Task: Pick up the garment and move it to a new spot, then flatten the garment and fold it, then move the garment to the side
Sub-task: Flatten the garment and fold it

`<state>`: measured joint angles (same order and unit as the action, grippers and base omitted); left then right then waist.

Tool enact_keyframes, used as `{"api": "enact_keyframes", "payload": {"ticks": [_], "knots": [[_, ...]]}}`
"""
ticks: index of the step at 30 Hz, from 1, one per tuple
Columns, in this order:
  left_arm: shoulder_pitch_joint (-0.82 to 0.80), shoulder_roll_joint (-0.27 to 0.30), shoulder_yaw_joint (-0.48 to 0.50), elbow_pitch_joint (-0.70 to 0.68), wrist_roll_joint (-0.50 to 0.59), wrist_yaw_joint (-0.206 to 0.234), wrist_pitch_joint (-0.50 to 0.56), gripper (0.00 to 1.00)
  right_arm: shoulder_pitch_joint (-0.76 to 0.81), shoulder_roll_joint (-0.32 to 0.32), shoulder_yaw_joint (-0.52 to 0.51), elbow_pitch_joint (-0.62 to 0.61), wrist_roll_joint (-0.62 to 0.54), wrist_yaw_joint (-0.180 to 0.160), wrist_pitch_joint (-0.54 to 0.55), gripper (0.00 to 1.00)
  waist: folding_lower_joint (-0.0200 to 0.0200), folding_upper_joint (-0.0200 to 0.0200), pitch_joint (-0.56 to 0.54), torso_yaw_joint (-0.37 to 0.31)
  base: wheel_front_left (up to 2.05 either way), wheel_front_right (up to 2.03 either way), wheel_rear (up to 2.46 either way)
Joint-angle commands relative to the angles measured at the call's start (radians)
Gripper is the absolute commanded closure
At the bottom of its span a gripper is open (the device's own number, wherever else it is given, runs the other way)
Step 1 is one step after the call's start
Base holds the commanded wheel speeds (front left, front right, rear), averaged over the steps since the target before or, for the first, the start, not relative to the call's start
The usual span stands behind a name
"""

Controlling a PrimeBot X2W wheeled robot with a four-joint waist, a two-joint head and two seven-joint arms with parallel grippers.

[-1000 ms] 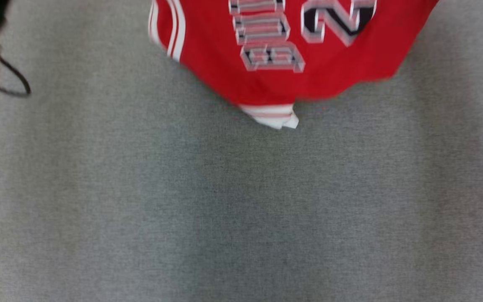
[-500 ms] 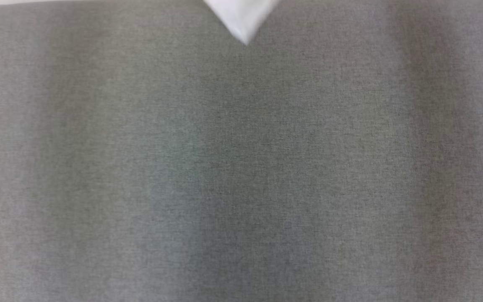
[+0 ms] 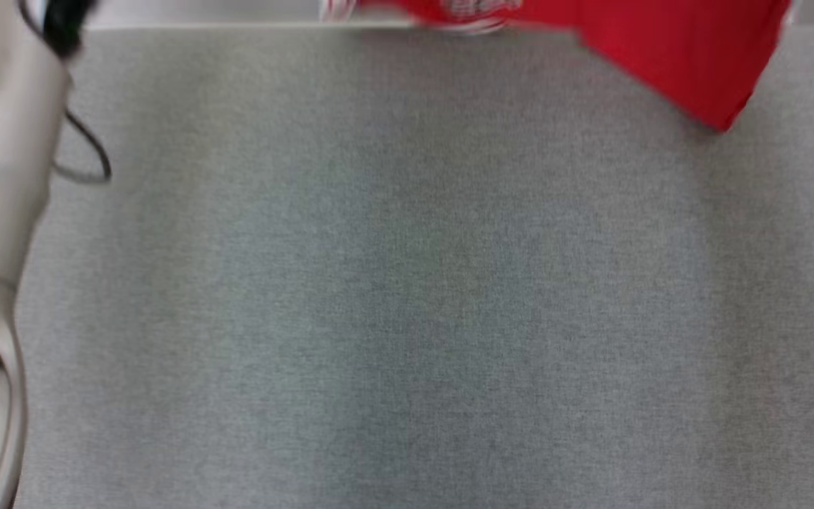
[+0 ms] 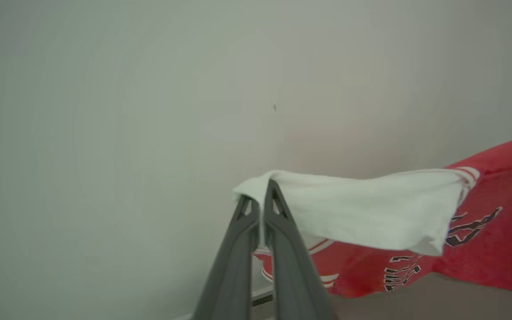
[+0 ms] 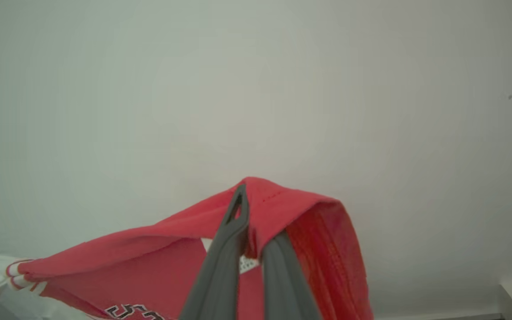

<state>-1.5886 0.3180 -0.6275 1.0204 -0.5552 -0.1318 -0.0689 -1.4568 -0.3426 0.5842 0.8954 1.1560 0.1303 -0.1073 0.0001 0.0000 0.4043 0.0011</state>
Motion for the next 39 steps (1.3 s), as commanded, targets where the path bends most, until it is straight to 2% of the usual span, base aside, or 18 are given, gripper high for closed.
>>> {"api": "enact_keyframes", "payload": {"ticks": [1,5,8,17,18,19,23,28,31,32,39], "knots": [[0.05,0.029,-0.038,-0.024,-0.043,0.003,0.024,1.0,0.064,-0.012,0.025,-0.026,0.024,0.0,0.013,1.0,-0.0001,0.0,-0.045,0.006,0.0,0.0,0.0],[0.157,0.082,-0.121,-0.073,-0.139,0.003,0.101,1.0,0.193,-0.029,0.085,-0.085,0.081,0.0,0.053,1.0,-0.0001,0.0,-0.12,0.006,0.0,0.0,0.0],[0.231,0.124,-0.199,-0.132,-0.208,0.002,0.202,1.0,0.283,-0.046,0.136,-0.131,0.127,0.0,0.113,1.0,-0.0001,0.0,-0.186,0.003,0.0,0.0,0.0],[0.444,0.313,-0.425,-0.397,-0.409,0.002,0.525,1.0,0.539,-0.145,0.286,-0.297,0.236,0.0,0.275,1.0,-0.0001,0.0,-0.368,-0.006,0.0,0.0,0.0],[0.444,0.313,-0.425,-0.397,-0.409,0.002,0.525,1.0,0.539,-0.145,0.286,-0.297,0.236,0.0,0.275,1.0,-0.0001,0.0,-0.368,-0.006,0.0,0.0,0.0],[0.486,0.356,-0.461,-0.469,-0.458,0.002,0.593,1.0,0.588,-0.173,0.307,-0.337,0.262,0.0,0.301,1.0,-0.0001,0.0,-0.395,-0.006,0.0,0.0,0.0],[0.541,0.444,-0.506,-0.617,-0.536,0.002,0.711,1.0,0.668,-0.244,0.338,-0.416,0.305,0.0,0.358,1.0,-0.0001,0.0,-0.425,-0.005,0.0,0.0,0.0],[0.61,0.528,-0.536,-0.78,-0.629,0.013,0.835,1.0,0.758,-0.336,0.37,-0.507,0.366,0.0,0.459,1.0,-0.0001,0.0,-0.443,-0.007,0.0,0.0,0.0],[0.646,0.575,-0.548,-0.884,-0.675,0.042,0.896,1.0,0.813,-0.392,0.388,-0.57,0.409,0.0,0.527,1.0,-0.0001,0.0,-0.448,-0.009,0.0,0.0,0.0],[0.646,0.575,-0.548,-0.884,-0.675,0.042,0.896,1.0,0.813,-0.392,0.388,-0.57,0.409,0.0,0.527,1.0,-0.0001,0.0,-0.448,-0.009,0.0,0.0,0.0],[0.738,0.673,-0.572,-1.104,-0.799,0.118,1.005,1.0,0.924,-0.518,0.432,-0.723,0.49,0.0,0.643,1.0,-0.0001,0.0,-0.448,-0.025,0.0,0.0,0.0]]}}
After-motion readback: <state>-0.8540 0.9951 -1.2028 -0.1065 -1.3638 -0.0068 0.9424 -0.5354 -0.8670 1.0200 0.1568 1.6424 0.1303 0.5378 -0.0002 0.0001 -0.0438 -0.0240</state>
